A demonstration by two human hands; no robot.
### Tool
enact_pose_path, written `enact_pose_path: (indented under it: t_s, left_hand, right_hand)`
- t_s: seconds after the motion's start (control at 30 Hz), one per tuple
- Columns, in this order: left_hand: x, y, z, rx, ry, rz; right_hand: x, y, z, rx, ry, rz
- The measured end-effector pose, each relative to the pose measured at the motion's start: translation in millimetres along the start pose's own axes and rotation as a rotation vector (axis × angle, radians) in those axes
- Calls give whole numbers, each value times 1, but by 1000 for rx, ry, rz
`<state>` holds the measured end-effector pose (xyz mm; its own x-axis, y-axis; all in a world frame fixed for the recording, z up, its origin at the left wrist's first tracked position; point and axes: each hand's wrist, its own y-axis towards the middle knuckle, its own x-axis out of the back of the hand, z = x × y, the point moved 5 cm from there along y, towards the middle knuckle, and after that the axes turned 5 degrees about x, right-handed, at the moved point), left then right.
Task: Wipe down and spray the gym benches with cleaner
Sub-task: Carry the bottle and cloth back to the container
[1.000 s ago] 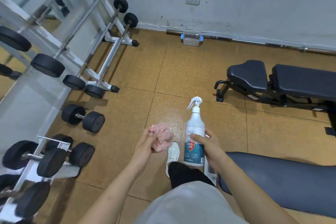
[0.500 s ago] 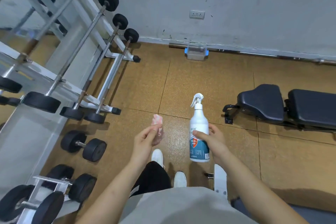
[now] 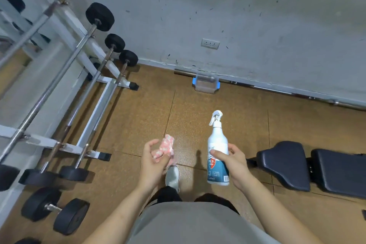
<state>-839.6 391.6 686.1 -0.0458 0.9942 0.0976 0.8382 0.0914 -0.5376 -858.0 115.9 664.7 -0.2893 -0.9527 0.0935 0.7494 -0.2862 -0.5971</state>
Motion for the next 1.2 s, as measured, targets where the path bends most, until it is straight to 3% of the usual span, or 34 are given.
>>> enact_pose_path:
  t_s: [0.23, 0.4, 0.57, 0.7, 1.0, 1.2]
  left_hand:
    - [-38, 146, -104, -111, 224, 67]
    - [-103, 242, -162, -166, 314, 92]
    - [-176, 318, -173, 4, 280, 5]
    - [-253, 407, -212, 97, 280, 42]
    - [-346, 533, -264, 115, 388, 55]
    - [-386, 637, -240, 160, 333, 105]
  right_hand:
    - [7, 115, 88, -7, -30, -101]
    - [39, 215, 138, 31, -40, -181]
    - [77, 325, 165, -21, -47, -179]
    - [106, 426, 216, -29, -102, -178]
    - [134, 553, 280, -50, -305, -157]
    - [128, 643, 283, -62, -367, -236]
